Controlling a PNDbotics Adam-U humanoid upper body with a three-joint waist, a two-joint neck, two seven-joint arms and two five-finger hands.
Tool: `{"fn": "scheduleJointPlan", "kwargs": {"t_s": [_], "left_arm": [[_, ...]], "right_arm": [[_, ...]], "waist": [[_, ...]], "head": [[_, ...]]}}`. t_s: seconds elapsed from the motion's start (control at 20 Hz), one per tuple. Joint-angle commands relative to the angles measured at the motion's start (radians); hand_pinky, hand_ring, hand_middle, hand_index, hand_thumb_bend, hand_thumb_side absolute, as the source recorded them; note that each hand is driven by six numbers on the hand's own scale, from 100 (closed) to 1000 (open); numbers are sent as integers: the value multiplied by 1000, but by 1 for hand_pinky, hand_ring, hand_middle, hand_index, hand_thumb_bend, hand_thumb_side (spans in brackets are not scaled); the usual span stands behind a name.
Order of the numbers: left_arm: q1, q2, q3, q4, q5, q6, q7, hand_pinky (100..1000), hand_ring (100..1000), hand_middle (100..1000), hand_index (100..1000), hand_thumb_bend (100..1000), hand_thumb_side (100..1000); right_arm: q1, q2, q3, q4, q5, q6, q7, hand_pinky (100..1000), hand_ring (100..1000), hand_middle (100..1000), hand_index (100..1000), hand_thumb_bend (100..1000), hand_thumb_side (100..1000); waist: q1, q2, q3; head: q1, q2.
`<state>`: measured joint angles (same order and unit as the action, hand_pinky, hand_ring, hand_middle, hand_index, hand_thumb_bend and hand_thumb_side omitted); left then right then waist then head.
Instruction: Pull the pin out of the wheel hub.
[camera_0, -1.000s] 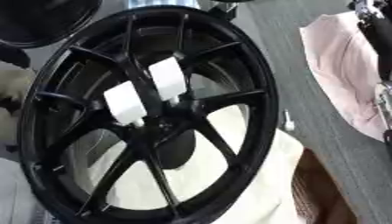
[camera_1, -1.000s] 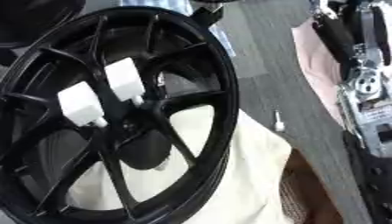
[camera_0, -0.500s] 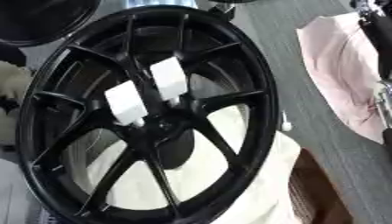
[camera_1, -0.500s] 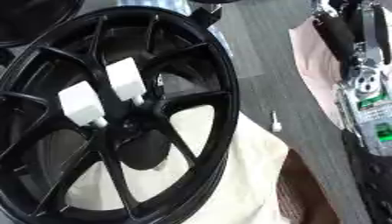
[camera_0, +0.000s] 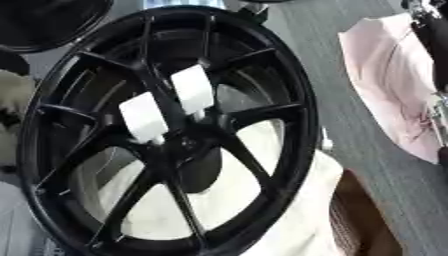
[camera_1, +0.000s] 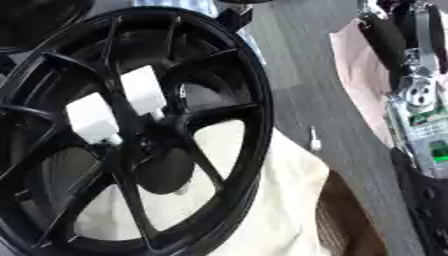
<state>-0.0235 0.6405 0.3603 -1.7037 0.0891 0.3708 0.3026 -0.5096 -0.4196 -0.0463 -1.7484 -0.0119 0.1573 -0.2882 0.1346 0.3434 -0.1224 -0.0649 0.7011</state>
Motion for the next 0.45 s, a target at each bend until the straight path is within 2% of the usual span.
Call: {"fn": "scheduleJointPlan", "kwargs": {"t_s": [0.05,0.25,0.45], "left_arm": [[-23,25,15,-30,60,-32,38,687,568,642,789,480,746],[-93,19,-14,-70,150,-129,58,673,534,605,770,404,710],[-205,-42,-44,-76,244,-220,7,677,534,602,776,406,716]], "right_arm": [[-12,-22,-8,-23,-10,0,-4,862,748,708,779,100,527],[-12,-21,-6,-23,-10,0,-2,862,748,708,779,100,526],[-12,-15,-4,-26,-11,-1,0,862,748,708,779,100,525]], "waist": [[-2,-18,1],[-4,-21,-1],[-7,-24,-7]], "head": [[1,-10],[12,-8],[27,-4]]}}
